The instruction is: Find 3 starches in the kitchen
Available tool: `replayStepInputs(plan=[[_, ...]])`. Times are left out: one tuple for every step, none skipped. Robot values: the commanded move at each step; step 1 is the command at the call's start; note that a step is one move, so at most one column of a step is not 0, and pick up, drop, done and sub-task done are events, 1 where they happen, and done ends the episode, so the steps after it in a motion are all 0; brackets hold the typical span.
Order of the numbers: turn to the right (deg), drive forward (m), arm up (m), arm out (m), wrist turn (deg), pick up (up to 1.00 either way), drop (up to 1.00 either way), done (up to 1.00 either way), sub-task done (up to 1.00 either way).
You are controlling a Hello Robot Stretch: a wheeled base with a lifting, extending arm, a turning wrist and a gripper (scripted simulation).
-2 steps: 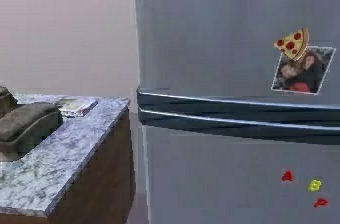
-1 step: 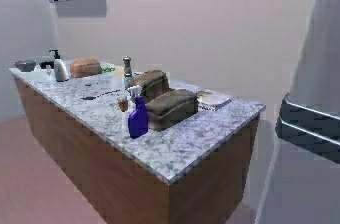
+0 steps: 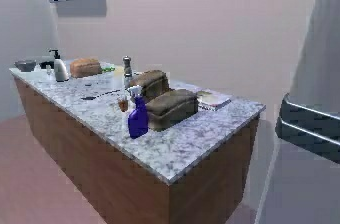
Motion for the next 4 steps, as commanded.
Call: replayStepInputs(plan=[[-45.0,0.00,0.00,0.00,0.0,0.00,0.00,0.00,0.00],[0.0,0.30,0.00,0.00,0.0,0.00,0.00,0.00,0.00],[45.0,0.00,0.00,0.00,0.0,0.00,0.00,0.00,0.00],[0.0,0.00,0.00,0.00,0.0,0.00,0.00,0.00,1.00]])
